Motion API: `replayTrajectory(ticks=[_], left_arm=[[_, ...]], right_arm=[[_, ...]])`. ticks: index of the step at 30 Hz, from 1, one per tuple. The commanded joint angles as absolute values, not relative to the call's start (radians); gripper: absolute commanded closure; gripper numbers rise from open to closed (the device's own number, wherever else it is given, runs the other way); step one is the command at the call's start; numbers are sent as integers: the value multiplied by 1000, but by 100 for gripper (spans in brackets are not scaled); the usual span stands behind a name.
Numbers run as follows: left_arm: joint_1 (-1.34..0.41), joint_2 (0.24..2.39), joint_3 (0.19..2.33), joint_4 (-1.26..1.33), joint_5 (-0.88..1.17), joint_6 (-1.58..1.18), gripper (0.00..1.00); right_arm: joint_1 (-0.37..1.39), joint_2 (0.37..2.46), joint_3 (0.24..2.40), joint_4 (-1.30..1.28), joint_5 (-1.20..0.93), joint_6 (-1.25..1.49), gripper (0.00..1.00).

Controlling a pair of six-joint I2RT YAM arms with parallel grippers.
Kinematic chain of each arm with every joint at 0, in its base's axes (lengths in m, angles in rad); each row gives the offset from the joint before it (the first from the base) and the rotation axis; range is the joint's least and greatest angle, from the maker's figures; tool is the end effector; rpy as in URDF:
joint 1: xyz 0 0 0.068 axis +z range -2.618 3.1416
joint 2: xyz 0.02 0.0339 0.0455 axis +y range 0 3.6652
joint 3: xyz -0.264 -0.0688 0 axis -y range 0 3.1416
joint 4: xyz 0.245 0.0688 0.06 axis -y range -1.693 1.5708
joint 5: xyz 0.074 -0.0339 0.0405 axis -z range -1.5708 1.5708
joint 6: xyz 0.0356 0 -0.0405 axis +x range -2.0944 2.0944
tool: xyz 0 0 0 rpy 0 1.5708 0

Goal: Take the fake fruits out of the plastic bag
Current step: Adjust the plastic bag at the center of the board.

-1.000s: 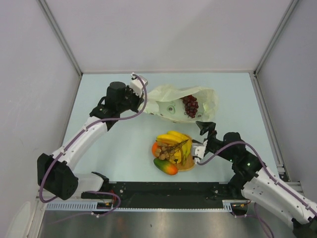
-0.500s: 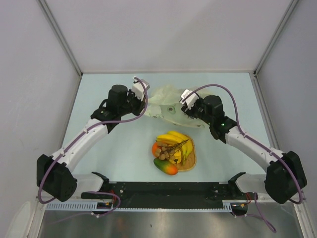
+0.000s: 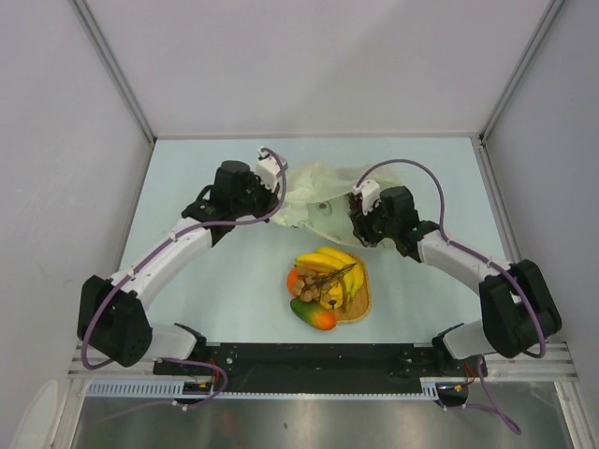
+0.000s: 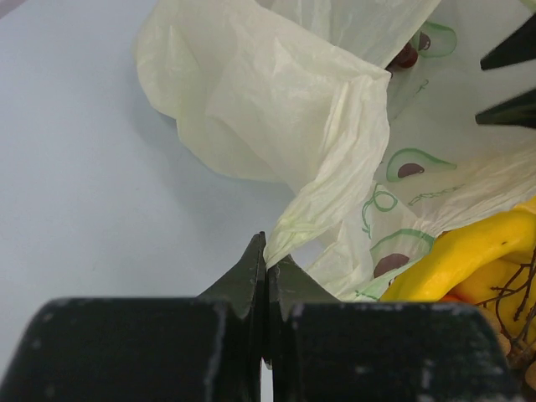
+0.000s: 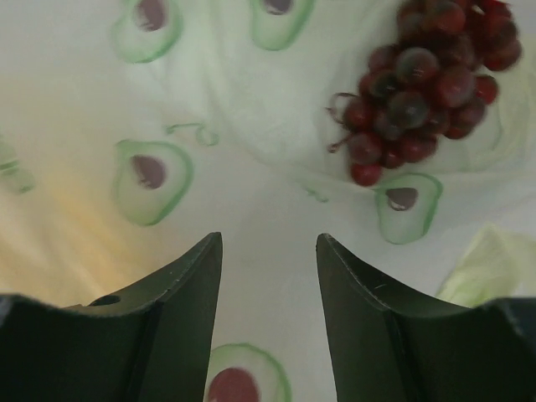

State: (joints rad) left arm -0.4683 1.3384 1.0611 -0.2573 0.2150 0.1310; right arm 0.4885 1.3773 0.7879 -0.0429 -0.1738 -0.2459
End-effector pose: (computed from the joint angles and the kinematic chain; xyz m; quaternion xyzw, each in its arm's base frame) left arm 0.2686 -0.1444 0.3056 0.3057 0.8096 -0.1745 0.4697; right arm 0.2569 0.1435 0.2218 -0.3556 0.8152 0.1314 0.4378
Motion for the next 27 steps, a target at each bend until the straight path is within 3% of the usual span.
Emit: replayTrajectory(ticks=[1, 6, 10, 16, 20, 24, 27], left_arm=[[-476, 1365, 1109, -268, 196, 155, 100], [-477, 1405, 1100, -249, 137, 167, 100], [-479, 1408, 1094, -242, 129, 161, 100], [-479, 1483, 1195, -204, 49, 169, 100], [-479, 1522, 1258, -173, 5, 172, 100], [-482, 1540, 1296, -170, 11, 155, 100], [-494, 1534, 1286, -179, 41, 155, 100]], right_arm=[[390, 1445, 910, -17, -180, -72, 47], [351, 1502, 933, 73, -112, 27, 46], [333, 1574, 975, 86, -52, 66, 35], [281, 1736, 1101, 152, -18, 55, 35], [270, 1891, 1303, 233, 39, 3, 34], [268, 1983, 1472, 204, 48, -23, 34], [273, 1982, 1485, 164, 38, -5, 34]])
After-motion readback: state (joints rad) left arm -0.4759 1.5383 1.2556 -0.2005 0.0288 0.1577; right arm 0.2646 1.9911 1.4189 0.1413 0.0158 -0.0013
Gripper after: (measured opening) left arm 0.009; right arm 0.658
